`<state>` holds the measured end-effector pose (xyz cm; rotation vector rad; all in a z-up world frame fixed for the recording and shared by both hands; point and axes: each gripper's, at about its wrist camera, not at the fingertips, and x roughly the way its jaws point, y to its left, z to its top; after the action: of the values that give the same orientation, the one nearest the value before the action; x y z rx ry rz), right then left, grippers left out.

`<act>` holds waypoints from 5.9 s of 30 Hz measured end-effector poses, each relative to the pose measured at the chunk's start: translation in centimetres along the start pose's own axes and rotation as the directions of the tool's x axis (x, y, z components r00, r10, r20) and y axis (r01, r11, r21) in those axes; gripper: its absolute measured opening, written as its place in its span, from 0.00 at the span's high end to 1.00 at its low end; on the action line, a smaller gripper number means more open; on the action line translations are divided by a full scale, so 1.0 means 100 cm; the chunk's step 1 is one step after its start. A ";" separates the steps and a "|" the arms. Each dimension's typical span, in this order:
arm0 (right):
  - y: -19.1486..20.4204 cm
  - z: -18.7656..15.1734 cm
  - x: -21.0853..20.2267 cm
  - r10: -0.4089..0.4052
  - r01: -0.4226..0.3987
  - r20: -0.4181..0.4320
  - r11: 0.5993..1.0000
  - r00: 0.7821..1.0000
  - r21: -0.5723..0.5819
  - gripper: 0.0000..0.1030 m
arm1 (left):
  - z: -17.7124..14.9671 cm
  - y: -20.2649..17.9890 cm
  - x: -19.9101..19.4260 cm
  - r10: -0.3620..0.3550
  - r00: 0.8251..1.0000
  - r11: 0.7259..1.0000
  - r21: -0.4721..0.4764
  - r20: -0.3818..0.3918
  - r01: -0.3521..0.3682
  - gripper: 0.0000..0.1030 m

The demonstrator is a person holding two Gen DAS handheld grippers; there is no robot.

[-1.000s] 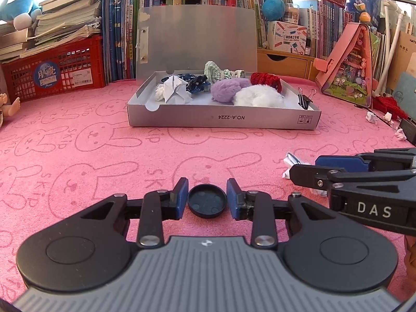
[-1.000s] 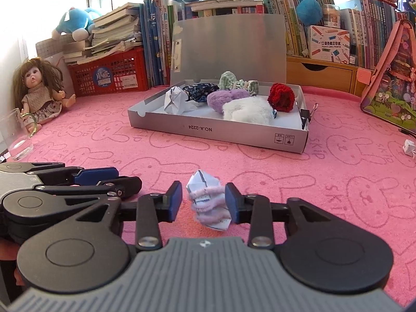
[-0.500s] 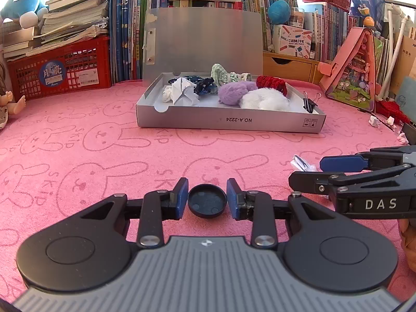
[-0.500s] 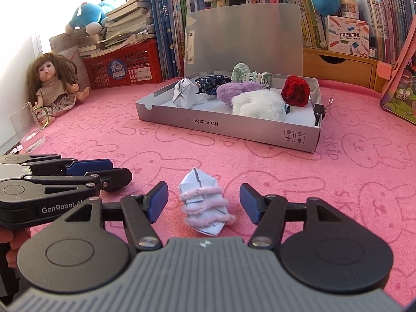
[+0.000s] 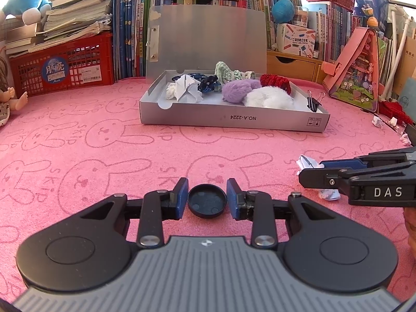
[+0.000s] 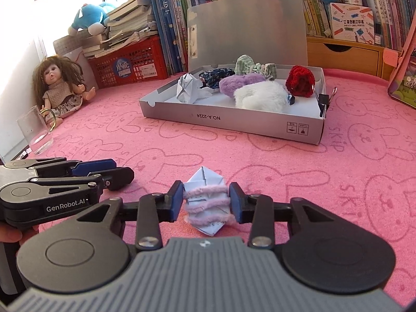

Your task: Organize objects

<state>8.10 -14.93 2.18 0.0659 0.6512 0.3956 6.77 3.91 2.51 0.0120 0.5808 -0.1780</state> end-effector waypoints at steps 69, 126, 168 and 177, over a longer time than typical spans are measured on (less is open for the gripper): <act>-0.072 0.120 0.046 -0.232 0.219 0.033 0.949 0.972 0.227 0.59 | 0.152 0.016 0.129 0.057 0.996 0.994 -0.096 0.063 -0.051 0.64; -0.084 0.128 0.080 -0.245 0.235 0.026 0.952 0.969 0.197 0.30 | 0.147 0.022 0.172 0.051 0.999 0.997 -0.053 0.013 -0.051 0.15; -0.034 0.078 0.006 -0.281 0.275 0.120 0.959 0.952 0.070 0.00 | 0.108 -0.005 0.057 0.011 0.998 1.000 -0.011 0.063 -0.010 0.00; -0.018 0.036 -0.002 -0.271 0.267 0.100 0.963 0.957 0.044 0.00 | 0.074 -0.006 0.033 0.050 0.998 0.999 -0.001 0.046 -0.050 0.00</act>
<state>10.71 -16.42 4.86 0.0258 0.5531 0.1181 13.37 2.37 6.90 0.0224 0.5339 -0.1292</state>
